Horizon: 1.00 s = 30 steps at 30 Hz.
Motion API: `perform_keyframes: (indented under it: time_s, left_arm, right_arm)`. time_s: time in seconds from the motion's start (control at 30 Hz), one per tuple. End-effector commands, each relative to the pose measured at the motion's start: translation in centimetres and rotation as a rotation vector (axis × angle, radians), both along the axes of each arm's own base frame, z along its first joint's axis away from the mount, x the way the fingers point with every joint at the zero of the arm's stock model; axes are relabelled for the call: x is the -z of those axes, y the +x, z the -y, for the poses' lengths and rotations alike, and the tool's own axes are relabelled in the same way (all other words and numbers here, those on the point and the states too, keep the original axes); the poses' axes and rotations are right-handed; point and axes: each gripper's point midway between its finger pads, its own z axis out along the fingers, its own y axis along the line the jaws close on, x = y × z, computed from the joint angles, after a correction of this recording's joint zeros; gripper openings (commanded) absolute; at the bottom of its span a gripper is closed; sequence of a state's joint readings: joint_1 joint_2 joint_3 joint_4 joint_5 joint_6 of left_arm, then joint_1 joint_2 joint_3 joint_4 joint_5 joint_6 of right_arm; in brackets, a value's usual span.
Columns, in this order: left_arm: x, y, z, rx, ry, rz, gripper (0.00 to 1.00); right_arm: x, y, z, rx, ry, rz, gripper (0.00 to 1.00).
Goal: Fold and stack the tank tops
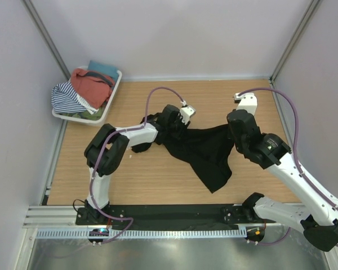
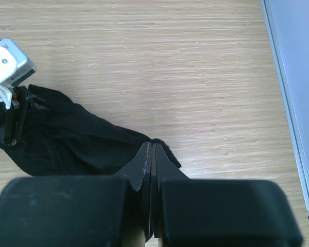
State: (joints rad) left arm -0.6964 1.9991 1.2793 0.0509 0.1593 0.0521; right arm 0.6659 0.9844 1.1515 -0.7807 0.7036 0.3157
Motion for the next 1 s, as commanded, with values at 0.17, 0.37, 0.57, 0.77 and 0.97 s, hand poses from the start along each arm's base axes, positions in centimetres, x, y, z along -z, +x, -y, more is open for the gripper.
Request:
perform_keyframes:
  time_s: [0.17,0.37,0.57,0.77,0.97]
  left_arm:
    - [-4.1,3.1,-1.3,-0.166,0.029,0.11,0.0]
    - [-11.7,3.8,-6.1,-0.433,0.021,0.244,0.0]
    - [-20.5,2.7,-10.6,-0.694,0.103,0.359,0.0]
    - [-30.3,-2.7,-13.1,-0.801,0.106,0.556,0.0]
    - [-37.7,-12.3,-14.8,-0.838,0.049,0.68,0.0]
  right_arm:
    - [-1.4,0.6,0.2,0.01,0.028,0.043,0.01]
    - [-0.5,2.8,-1.1,-0.032,0.053,0.028,0.01]
    - [-6.3,7.0,-3.4,-0.093,0.175,0.101,0.01]
    - [-15.2,5.3,-5.1,-0.242,0.303,0.276,0.01]
    - [-19.1,-1.9,-4.9,-0.442,0.387,0.367,0.01]
